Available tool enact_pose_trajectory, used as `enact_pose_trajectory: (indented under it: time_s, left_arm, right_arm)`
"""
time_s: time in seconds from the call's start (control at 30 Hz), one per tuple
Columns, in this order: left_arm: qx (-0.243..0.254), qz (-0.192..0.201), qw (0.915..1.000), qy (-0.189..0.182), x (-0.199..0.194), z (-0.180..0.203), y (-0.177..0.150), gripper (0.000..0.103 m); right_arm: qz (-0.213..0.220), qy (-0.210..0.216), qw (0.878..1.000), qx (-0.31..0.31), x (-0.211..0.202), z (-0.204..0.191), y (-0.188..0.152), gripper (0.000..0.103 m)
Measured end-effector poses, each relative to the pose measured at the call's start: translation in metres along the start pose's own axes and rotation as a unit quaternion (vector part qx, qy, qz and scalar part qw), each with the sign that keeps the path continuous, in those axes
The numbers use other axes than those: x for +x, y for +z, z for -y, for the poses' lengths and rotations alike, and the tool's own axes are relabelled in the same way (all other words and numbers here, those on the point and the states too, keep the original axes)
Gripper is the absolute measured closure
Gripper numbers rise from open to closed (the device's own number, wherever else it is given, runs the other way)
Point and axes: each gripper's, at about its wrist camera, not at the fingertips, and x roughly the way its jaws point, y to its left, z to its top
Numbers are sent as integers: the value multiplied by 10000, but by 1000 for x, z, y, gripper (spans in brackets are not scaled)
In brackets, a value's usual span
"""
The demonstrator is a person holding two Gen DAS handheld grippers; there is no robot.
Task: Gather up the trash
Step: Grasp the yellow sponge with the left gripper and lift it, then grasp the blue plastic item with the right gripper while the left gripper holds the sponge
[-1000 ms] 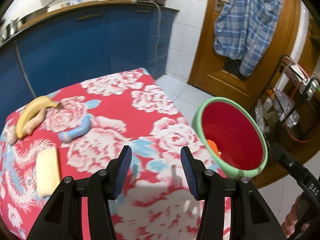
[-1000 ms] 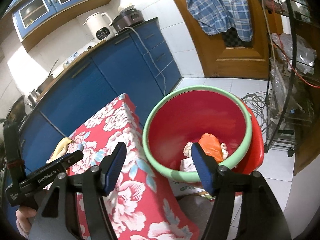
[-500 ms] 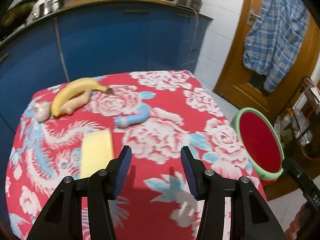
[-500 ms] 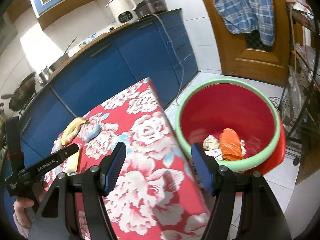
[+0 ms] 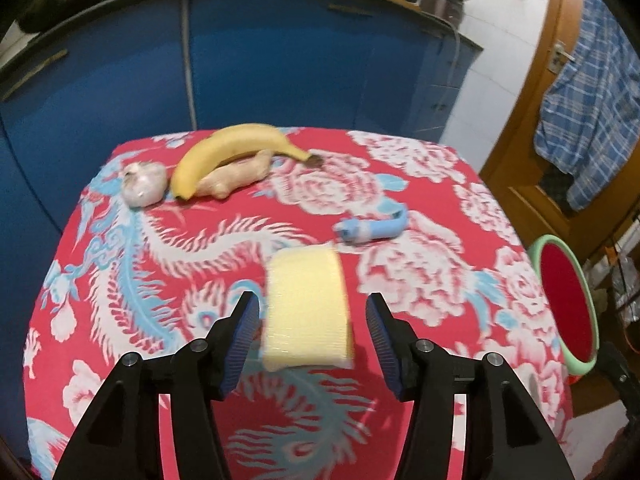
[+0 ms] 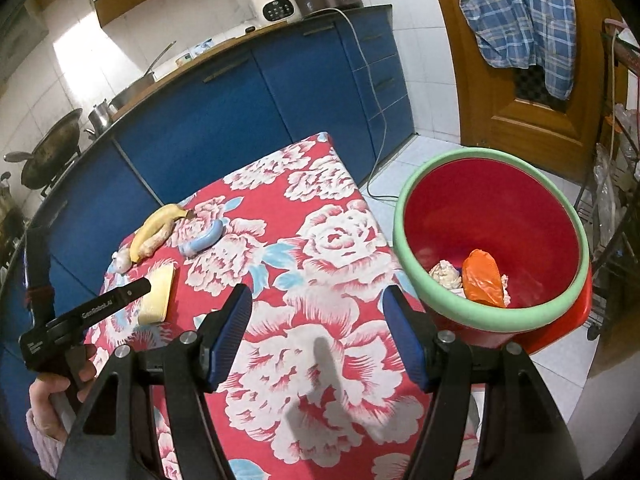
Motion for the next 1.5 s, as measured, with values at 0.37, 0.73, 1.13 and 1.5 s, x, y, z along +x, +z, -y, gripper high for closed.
enact_pose_trajectory:
  time_s: [0.37,0.73,1.13,1.5]
  left_arm:
    - [-258,-254,9993,-53,25,-19,-3,40]
    - [-111,-333,9992,-188,37,-3,-5,51]
    - [-165,-128,9994,-258,28,-8,-1,65]
    - [-371,321,9988,-54,11,-43,38,65]
  right_arm:
    - [-141,-29,9999,-94,13,-13,-1,33]
    - [-199,-52,9996,-177,19,-21,0,33]
    - [-169,7,9987,-473,27,-48,10,33]
    - [-335,108,9972,-662,58,-89,23,33]
